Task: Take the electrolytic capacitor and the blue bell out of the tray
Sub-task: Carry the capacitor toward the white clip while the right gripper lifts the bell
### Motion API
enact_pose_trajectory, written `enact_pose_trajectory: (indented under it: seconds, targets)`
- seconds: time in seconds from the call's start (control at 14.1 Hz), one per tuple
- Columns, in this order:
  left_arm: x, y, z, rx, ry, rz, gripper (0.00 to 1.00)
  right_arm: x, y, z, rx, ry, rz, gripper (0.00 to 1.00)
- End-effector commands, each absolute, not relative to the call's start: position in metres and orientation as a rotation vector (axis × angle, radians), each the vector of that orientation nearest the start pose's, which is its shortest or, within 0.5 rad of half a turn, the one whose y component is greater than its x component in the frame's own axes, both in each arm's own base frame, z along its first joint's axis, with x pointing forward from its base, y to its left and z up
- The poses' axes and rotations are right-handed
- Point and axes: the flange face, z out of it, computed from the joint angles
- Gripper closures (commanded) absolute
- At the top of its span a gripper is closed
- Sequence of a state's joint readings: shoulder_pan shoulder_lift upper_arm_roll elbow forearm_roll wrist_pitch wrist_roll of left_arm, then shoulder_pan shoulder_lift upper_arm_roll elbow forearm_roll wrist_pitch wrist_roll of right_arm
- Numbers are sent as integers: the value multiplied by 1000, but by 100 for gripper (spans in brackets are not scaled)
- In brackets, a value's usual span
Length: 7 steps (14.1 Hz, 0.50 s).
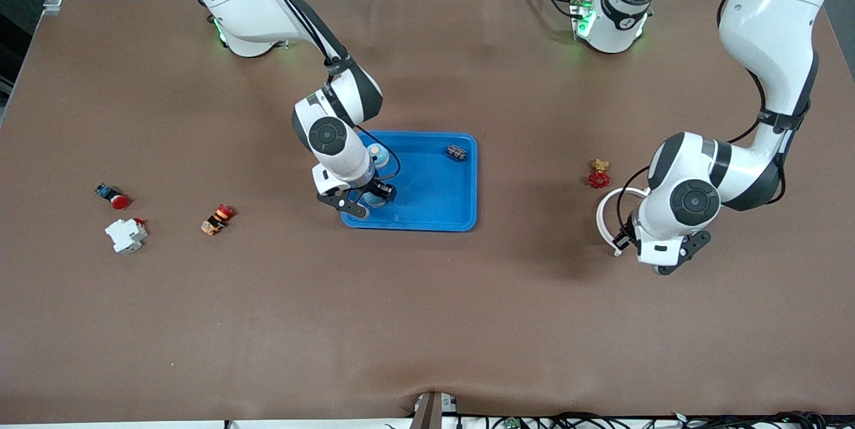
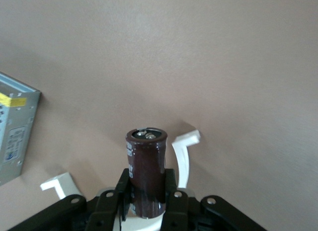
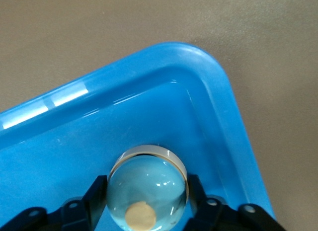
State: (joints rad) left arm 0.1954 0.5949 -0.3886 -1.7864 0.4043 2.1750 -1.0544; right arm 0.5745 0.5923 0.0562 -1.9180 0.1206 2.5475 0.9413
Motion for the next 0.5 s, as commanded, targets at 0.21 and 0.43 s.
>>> enact_pose_trajectory:
  seconds: [0.21, 0.43]
  targets:
    - [617, -75, 196, -2822, -916, 127, 100, 515, 376, 193, -2969, 651, 65, 100]
    - [608, -71, 190, -2811, -905, 151, 100, 521, 379, 225, -3017, 652, 178, 100]
